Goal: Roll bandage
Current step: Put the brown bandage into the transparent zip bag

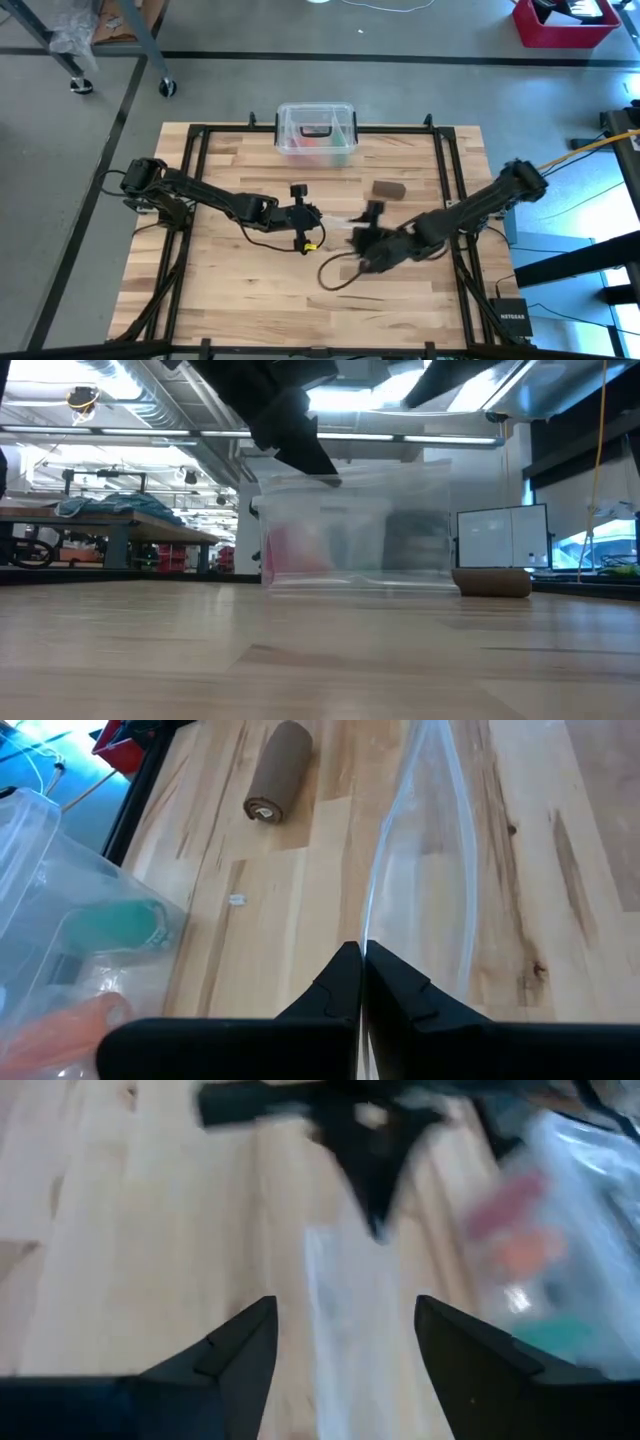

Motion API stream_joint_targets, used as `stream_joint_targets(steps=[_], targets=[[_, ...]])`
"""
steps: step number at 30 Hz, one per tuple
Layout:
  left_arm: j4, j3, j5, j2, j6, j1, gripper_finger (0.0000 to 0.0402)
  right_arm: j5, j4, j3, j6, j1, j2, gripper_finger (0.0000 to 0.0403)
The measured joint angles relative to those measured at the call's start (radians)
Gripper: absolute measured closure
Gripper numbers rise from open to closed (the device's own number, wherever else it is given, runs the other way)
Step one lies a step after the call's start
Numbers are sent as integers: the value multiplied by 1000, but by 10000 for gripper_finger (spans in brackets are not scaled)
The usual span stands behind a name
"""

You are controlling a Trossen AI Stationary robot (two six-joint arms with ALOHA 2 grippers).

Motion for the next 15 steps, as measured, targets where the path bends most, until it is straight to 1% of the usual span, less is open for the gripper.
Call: stream_joint_targets(steps=[4, 8, 10, 12, 15], targets=[[-2, 0, 4, 0, -4, -2, 400, 55, -214, -36, 119, -26, -139, 166], [-9, 0, 5, 0, -4, -5, 400, 62, -246, -146, 183, -99, -280, 166], [-9, 0, 9, 0, -5, -5, 400, 31, -231, -221, 185, -159, -339, 165], [-9, 0, 21, 0, -4, -6, 400, -25, -213, -295, 175, -238, -382, 158], [-10, 0, 26, 0, -4, -5, 401, -114, -154, -394, 124, -360, -410, 138]])
